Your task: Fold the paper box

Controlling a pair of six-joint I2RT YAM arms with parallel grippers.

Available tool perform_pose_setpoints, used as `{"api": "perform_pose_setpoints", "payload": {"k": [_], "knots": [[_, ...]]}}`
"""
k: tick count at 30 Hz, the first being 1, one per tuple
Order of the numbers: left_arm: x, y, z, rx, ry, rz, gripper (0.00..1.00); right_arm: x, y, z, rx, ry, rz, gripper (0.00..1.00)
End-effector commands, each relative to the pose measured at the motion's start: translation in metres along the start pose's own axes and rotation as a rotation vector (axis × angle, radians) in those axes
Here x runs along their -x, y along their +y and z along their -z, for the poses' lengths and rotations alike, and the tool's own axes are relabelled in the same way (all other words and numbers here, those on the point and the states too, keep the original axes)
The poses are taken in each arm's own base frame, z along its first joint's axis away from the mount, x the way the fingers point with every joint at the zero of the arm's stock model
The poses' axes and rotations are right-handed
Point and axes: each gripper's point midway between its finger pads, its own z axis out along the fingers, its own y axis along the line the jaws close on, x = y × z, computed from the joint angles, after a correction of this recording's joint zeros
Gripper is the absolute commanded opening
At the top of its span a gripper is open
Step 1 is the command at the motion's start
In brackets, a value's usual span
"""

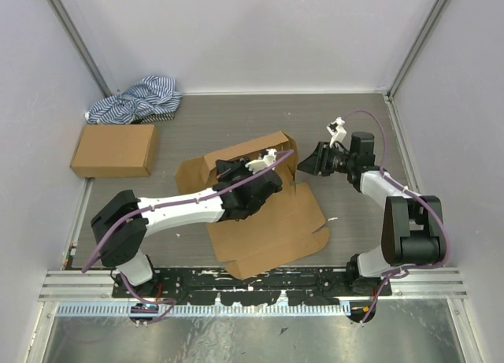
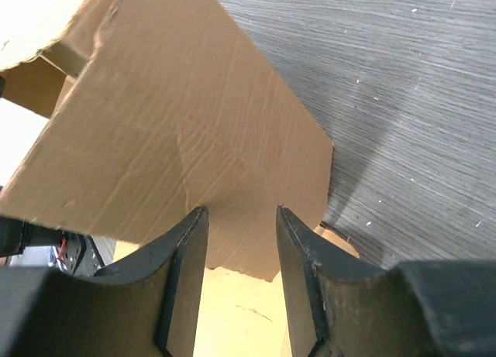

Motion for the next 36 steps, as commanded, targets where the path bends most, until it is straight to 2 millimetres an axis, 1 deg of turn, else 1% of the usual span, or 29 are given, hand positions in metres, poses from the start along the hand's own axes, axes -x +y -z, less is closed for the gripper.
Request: {"api": "perform_pose_setpoints", "payload": {"k": [1,6,10,15,18,24,28,31,34,36], "knots": [[-0.005,-0.007,0.001,0.030,0.011,-0.010,0.04,0.015,0.029,0.007,0.075,-0.043,0.130,0.47],[-0.003,-0.004,0.003,0.027,0.003,0.012,0.04,0.015,0.038,0.003,0.059,-0.050,0.212,0.50],[-0.001,-0.003,0.005,0.017,-0.007,0.032,0.04,0.027,0.036,0.001,0.027,-0.078,0.268,0.52],[0.002,-0.003,0.008,0.008,-0.020,0.050,0.04,0.039,0.032,-0.004,0.014,-0.105,0.284,0.58],[0.004,-0.003,0.010,0.002,-0.028,0.059,0.04,0.040,0.026,-0.013,-0.013,-0.096,0.289,0.59],[0.008,-0.002,0.012,-0.013,-0.044,0.077,0.04,0.043,0.030,-0.037,0.025,-0.085,0.314,0.59],[0.010,-0.005,0.014,-0.028,-0.056,0.081,0.03,0.051,0.031,-0.045,-0.004,-0.126,0.339,0.55],[0.013,-0.008,0.015,-0.030,-0.061,0.079,0.03,0.049,0.032,-0.053,-0.071,-0.130,0.364,0.50],[0.015,-0.010,0.015,-0.034,-0.067,0.085,0.03,0.046,0.033,-0.060,-0.141,-0.139,0.377,0.42],[0.017,-0.011,0.016,-0.037,-0.072,0.084,0.03,0.044,0.031,-0.062,-0.173,-0.161,0.385,0.34]]}}
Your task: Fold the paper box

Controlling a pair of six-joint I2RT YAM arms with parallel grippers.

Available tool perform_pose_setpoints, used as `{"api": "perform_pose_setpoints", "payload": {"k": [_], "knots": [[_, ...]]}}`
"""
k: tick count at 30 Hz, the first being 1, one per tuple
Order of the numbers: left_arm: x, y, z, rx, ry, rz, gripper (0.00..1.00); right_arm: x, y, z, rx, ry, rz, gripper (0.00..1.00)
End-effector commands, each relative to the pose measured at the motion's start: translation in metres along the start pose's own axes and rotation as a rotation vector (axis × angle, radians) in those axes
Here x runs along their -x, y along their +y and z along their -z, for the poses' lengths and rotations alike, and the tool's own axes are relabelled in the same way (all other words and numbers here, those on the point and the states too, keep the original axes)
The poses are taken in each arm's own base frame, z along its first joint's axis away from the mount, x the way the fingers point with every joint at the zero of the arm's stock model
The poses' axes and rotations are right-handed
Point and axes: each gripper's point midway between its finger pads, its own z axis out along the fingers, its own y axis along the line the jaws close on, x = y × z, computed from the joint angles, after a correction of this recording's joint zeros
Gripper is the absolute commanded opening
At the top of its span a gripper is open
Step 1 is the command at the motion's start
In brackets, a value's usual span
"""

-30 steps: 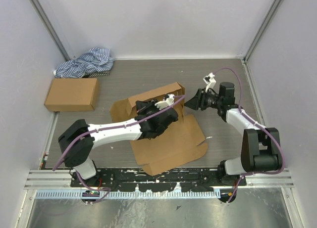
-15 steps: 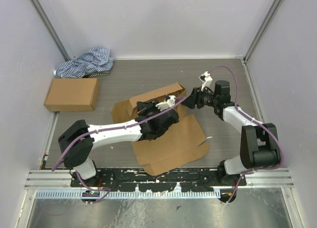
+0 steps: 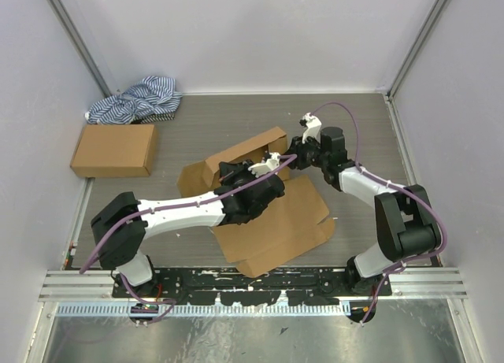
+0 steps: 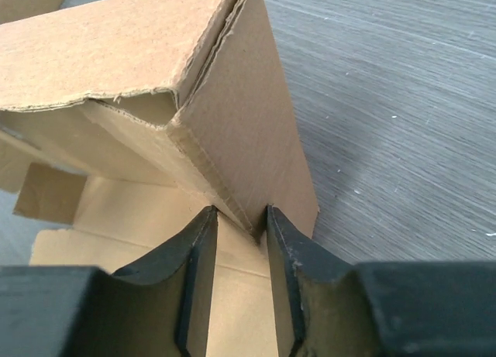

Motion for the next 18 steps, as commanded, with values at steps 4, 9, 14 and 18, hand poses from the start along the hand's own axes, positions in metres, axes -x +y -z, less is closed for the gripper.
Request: {"api": "perform_pose_setpoints", "payload": {"k": [4,9,14,18], "knots": [[0.012,-0.004,0.005,-0.025,-0.040,0.068,0.03,0.029,-0.011,-0.005,-0.167,-0.129,0.049,0.16],[0.012,-0.001,0.007,-0.030,-0.047,0.078,0.03,0.025,-0.014,-0.007,-0.174,-0.116,0.070,0.27],[0.014,0.000,0.008,-0.034,-0.055,0.086,0.03,0.023,-0.006,-0.016,-0.099,-0.079,0.112,0.46],[0.016,-0.003,0.009,-0.046,-0.064,0.082,0.03,0.024,-0.006,-0.024,-0.071,-0.060,0.138,0.50]]}}
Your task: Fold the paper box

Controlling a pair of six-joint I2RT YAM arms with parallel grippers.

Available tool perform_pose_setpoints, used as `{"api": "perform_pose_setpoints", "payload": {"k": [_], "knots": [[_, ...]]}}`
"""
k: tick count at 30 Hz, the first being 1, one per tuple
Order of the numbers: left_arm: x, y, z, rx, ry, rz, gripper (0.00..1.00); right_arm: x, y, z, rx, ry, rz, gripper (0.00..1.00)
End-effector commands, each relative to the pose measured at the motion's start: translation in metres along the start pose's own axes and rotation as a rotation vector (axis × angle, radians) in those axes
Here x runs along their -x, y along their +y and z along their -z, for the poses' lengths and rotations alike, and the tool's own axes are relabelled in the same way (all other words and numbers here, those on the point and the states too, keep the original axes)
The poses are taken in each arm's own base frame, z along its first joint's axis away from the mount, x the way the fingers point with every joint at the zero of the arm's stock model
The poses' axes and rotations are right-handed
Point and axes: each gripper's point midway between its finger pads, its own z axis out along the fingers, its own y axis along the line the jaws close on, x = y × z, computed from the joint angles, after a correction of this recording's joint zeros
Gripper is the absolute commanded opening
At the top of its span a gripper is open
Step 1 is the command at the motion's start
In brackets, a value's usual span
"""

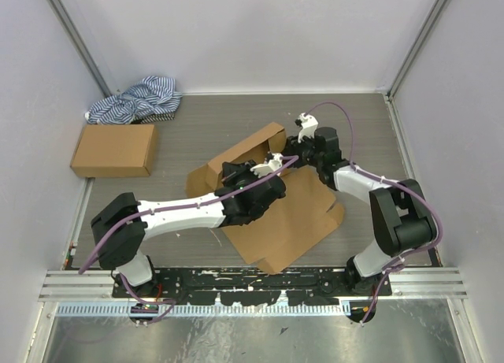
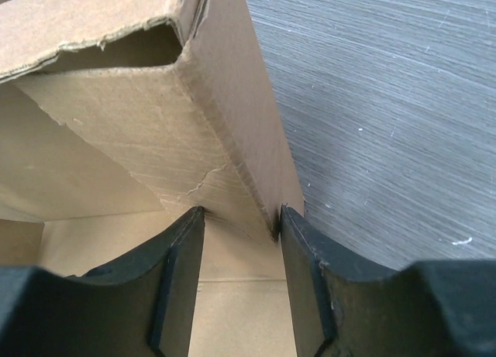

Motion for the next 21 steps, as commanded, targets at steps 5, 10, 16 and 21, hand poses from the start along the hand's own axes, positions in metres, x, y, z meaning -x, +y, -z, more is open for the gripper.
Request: {"api": "perform_pose_setpoints", "payload": {"k": [5,10,16,21], "knots": [[0.011,-0.003,0.005,-0.038,-0.045,0.062,0.03,0.031,0.012,-0.022,0.113,-0.050,0.094,0.52],[0.011,-0.003,0.005,-0.038,-0.047,0.057,0.03,0.037,0.012,-0.031,0.161,-0.047,0.089,0.53],[0.009,-0.007,0.004,-0.043,-0.050,0.043,0.03,0.040,0.005,-0.030,0.194,-0.055,0.082,0.53],[0.006,-0.011,0.002,-0.034,-0.040,0.022,0.02,0.044,-0.008,-0.025,0.192,-0.048,0.075,0.54]]}}
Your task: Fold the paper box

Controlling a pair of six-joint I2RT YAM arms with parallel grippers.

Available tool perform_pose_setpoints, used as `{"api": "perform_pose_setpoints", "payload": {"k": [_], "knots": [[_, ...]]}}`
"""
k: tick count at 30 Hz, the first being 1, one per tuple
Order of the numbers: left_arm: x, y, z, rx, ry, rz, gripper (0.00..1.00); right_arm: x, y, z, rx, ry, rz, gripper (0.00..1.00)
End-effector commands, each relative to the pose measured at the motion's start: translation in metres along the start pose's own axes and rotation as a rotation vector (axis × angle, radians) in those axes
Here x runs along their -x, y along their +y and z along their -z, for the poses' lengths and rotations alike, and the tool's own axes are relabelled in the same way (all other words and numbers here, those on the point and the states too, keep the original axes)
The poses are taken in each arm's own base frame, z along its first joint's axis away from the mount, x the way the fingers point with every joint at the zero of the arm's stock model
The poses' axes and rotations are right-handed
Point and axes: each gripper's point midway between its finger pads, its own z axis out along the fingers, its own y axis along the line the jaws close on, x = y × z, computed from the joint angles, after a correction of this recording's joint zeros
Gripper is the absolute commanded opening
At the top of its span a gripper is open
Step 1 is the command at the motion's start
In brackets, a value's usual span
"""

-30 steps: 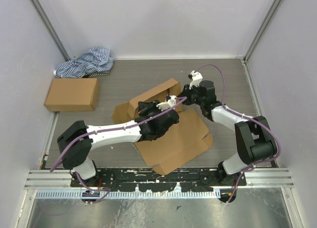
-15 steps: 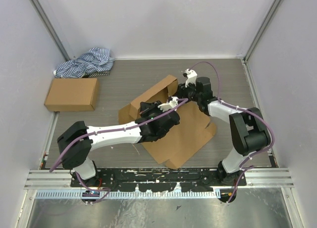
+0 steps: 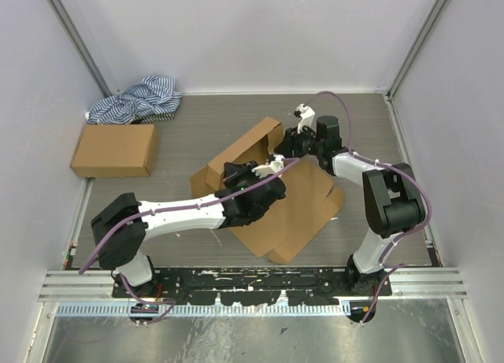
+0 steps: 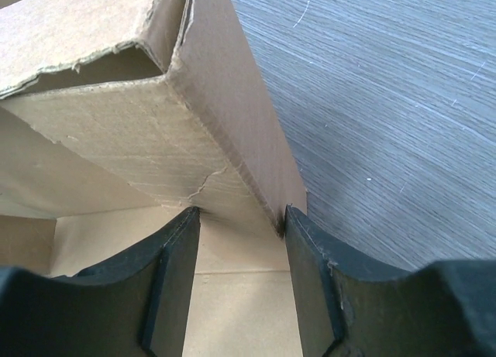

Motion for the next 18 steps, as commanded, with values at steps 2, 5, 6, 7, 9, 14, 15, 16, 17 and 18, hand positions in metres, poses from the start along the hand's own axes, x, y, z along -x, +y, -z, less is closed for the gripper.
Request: {"api": "perform_pose_setpoints", "payload": {"k": [2,5,6,7,9,14,15,16,17,18], "knots": [[0.002,-0.008,0.000,-0.021,-0.020,0.038,0.00,0.031,-0.004,0.008,0.056,-0.069,0.044,0.55],[0.000,-0.007,0.001,-0.040,-0.027,0.068,0.00,0.031,-0.005,0.007,0.083,-0.059,0.049,0.57],[0.001,-0.006,0.001,-0.046,-0.030,0.076,0.00,0.031,-0.004,0.006,0.093,-0.055,0.054,0.58],[0.001,-0.004,0.001,-0.050,-0.033,0.083,0.00,0.032,-0.004,0.005,0.104,-0.055,0.060,0.58],[0.002,-0.003,0.001,-0.055,-0.037,0.090,0.00,0.034,-0.001,0.001,0.143,-0.052,0.071,0.60],[0.003,-0.003,0.002,-0.072,-0.047,0.105,0.00,0.031,-0.002,-0.015,0.220,-0.020,0.086,0.63],[0.003,-0.005,0.002,-0.075,-0.046,0.101,0.00,0.031,-0.001,-0.017,0.239,-0.016,0.085,0.64],[0.004,-0.006,0.002,-0.075,-0.046,0.100,0.00,0.032,-0.002,-0.020,0.246,-0.018,0.084,0.65],[0.004,-0.008,0.001,-0.077,-0.045,0.097,0.00,0.033,-0.002,-0.022,0.255,-0.023,0.083,0.65],[0.005,-0.009,0.001,-0.079,-0.045,0.094,0.00,0.035,-0.002,-0.023,0.258,-0.030,0.082,0.65]]}}
